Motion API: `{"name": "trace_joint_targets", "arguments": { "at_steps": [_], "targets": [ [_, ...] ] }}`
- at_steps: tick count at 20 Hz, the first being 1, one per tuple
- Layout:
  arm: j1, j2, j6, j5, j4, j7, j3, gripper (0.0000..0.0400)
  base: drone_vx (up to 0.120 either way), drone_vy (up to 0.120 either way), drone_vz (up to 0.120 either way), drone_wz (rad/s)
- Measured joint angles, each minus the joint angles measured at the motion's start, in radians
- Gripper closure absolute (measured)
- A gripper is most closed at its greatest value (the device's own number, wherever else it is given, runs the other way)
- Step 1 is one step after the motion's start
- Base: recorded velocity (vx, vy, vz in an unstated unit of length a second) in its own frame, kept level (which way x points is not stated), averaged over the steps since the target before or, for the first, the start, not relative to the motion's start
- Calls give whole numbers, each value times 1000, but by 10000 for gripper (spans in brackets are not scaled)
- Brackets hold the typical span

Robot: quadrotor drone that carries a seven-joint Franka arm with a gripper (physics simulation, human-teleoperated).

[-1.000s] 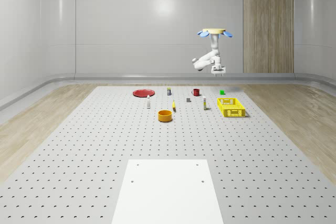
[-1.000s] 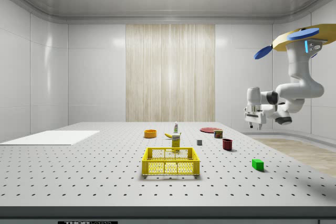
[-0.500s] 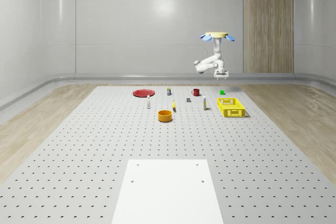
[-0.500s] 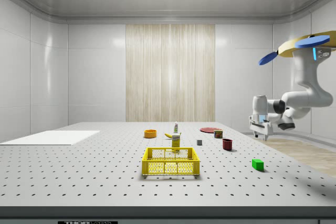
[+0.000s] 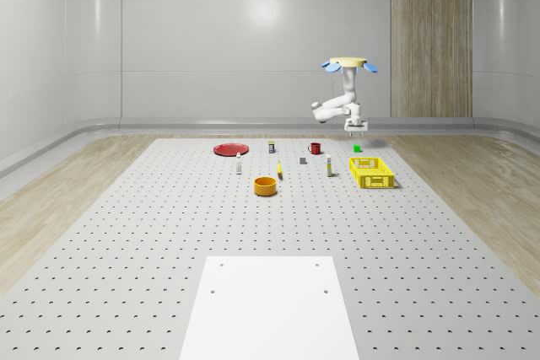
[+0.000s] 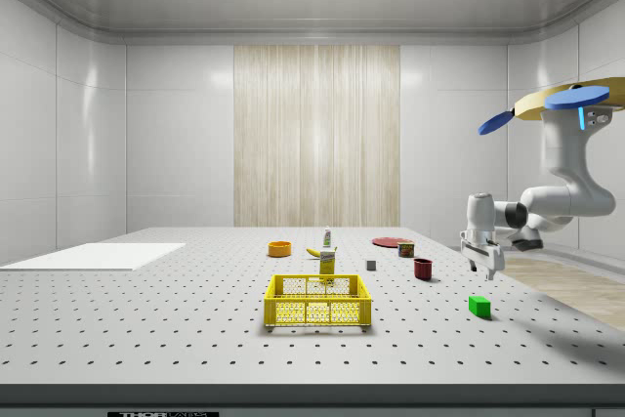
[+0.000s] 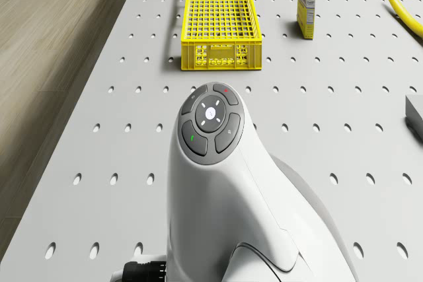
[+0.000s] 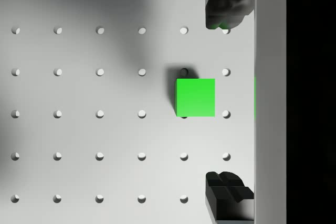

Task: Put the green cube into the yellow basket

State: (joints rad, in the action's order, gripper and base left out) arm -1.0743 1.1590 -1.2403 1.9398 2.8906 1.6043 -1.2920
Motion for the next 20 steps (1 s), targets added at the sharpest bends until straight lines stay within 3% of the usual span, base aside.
{"name": "trace_joint_targets", "arguments": {
  "at_steps": [4, 11, 20],
  "targets": [
    [-7, 20, -18, -10, -1, 7, -6, 0, 0, -40, -120, 0],
    [-18, 53, -48, -27, -4, 17, -16, 0, 0, 17, -120, 0],
    [-34, 101, -117, 16, -30, 16, 37, 0, 0, 0, -4, 0]
  ]
}}
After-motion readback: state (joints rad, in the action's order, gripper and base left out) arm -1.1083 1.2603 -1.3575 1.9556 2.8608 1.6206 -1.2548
